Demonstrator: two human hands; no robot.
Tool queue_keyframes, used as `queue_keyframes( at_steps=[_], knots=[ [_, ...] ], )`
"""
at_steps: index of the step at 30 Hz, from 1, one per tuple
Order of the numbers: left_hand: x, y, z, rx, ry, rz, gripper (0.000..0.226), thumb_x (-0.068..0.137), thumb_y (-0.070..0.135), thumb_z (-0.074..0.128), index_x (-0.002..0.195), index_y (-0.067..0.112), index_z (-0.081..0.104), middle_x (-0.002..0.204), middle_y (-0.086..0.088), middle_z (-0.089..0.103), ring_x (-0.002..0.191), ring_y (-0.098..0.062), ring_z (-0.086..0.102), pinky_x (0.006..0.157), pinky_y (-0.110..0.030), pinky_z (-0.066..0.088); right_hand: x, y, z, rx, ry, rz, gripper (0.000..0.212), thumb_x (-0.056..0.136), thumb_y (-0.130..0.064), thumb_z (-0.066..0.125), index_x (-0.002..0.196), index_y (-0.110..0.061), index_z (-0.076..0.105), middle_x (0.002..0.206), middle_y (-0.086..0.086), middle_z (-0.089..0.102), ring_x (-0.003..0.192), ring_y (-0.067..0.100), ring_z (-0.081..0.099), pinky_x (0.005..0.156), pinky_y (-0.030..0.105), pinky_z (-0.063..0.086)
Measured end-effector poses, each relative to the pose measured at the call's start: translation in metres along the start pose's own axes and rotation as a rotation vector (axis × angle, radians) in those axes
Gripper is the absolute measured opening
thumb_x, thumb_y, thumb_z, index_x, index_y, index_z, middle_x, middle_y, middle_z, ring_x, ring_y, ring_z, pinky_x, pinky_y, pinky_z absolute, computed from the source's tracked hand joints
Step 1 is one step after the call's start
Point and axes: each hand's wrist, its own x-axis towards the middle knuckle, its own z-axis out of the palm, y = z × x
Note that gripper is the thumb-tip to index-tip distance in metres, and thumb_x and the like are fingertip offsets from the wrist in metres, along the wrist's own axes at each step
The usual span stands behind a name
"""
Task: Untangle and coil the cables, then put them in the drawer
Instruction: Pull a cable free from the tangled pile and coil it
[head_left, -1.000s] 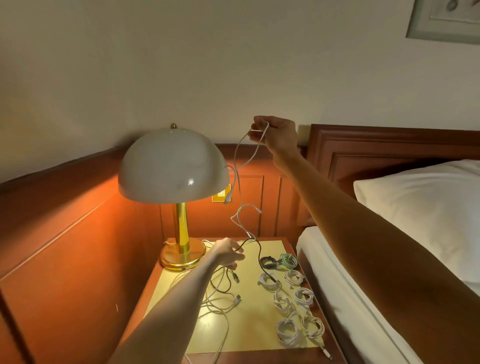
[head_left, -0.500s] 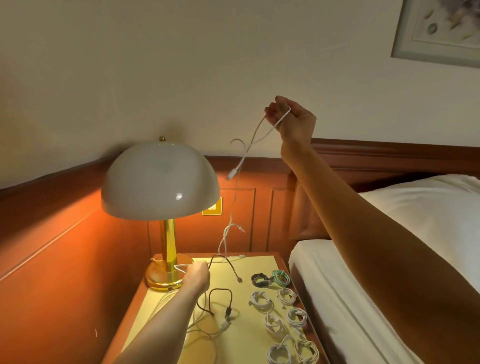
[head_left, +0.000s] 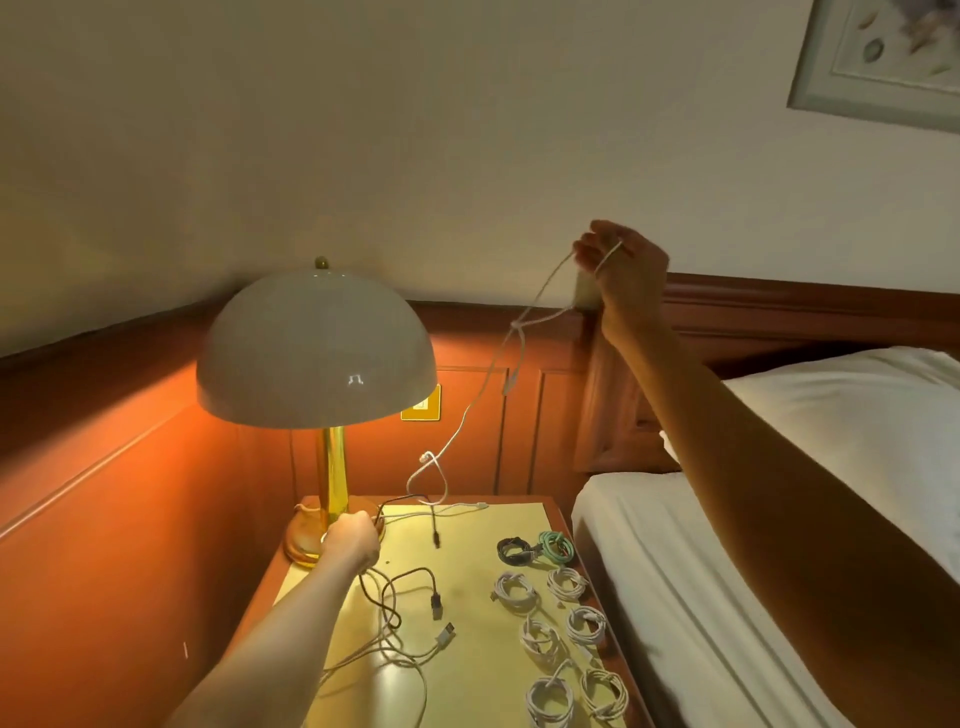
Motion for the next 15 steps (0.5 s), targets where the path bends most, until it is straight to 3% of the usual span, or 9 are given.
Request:
queue_keyframes(
  at_steps=[8,15],
  knots=[
    [0.0,0.003,0.0,0.031,-0.018,-0.051,0.029,0.089,0.008,0.052,0.116,0.006,0.062,0.116,-0.01,0.065,0.107,-0.026,0.064,0.08,-0.029,0.054,-0.005,0.009,-0.031,-0.332,-0.044,-0.089,0.015,0.093,-0.025,0.067,0.104,-0.019,0.076,0.091,0.0,0.077,0.091,0.017,0.073,0.09,0.044,0.059],
    [-0.002,-0.007,-0.005,0.032,-0.02,-0.112,0.031,0.089,0.008,0.052,0.118,0.008,0.062,0.113,-0.008,0.063,0.104,-0.025,0.062,0.085,-0.032,0.055,-0.007,-0.001,-0.038,-0.324,0.096,-0.123,0.015,0.097,-0.023,0.063,0.104,-0.02,0.075,0.089,-0.001,0.076,0.09,0.015,0.073,0.089,0.04,0.059]
  ],
)
